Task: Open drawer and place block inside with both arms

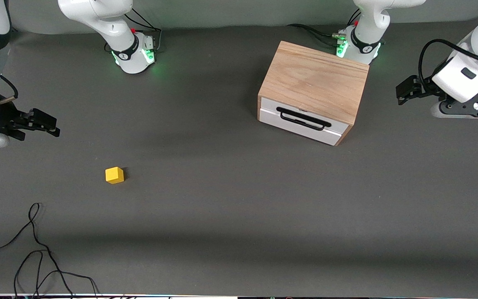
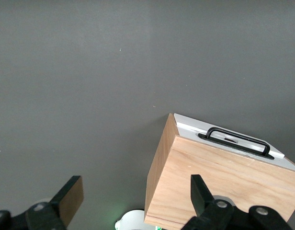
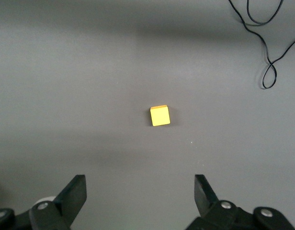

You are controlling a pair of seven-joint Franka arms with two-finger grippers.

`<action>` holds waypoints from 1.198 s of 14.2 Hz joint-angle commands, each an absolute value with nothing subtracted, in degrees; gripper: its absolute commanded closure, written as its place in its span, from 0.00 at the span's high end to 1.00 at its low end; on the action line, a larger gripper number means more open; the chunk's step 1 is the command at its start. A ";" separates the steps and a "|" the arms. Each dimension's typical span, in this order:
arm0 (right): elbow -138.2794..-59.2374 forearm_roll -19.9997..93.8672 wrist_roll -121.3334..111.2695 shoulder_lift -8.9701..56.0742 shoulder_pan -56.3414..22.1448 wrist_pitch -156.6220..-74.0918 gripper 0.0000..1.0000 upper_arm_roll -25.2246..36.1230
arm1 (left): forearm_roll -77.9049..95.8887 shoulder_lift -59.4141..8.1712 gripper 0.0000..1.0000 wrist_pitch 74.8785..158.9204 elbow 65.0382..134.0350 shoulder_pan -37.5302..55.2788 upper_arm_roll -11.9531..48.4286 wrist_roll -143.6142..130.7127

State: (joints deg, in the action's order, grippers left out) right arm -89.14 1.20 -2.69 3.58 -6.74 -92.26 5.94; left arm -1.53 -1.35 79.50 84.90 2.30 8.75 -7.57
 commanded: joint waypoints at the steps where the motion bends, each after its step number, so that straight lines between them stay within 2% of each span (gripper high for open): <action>1: -88.16 -0.17 -3.69 5.18 -6.86 -92.90 1.00 6.24 | -1.93 -0.62 1.00 79.01 85.25 1.58 9.32 -6.42; 10: -90.09 -1.14 -3.60 8.08 -7.03 -98.17 1.00 6.15 | -1.76 -1.23 1.00 80.33 85.17 1.58 9.32 -7.21; 13: -90.35 -1.23 -3.69 9.05 -6.94 -99.57 1.00 6.15 | -0.36 -2.63 1.00 83.57 85.25 2.37 9.49 -7.82; 17: -90.44 -1.23 -3.60 9.84 -7.03 -100.11 1.00 6.15 | 2.81 -5.80 0.99 94.98 89.89 3.94 9.75 -10.80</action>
